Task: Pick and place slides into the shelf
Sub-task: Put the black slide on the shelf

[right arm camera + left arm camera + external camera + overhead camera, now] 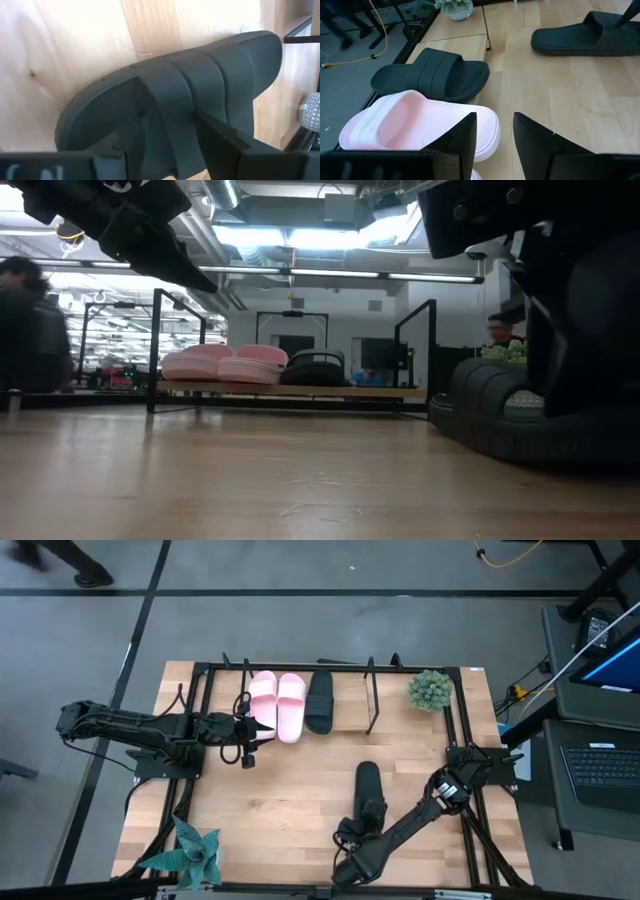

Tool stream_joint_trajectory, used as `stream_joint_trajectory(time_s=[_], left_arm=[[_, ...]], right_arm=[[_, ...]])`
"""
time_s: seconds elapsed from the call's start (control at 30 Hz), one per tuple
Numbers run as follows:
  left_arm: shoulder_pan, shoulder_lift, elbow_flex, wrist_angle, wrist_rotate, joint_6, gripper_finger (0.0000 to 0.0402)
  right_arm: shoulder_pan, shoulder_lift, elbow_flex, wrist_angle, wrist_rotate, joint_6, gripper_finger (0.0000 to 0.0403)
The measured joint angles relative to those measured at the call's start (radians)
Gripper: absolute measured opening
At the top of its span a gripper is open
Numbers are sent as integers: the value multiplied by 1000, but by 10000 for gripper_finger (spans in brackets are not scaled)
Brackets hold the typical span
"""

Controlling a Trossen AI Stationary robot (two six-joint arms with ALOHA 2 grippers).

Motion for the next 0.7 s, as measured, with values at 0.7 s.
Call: stream_joint_trajectory(time_s=[0.7], left_arm=[[0,0,0,0,0,0,121]], right_arm=[[-21,0,1,3,7,9,40]])
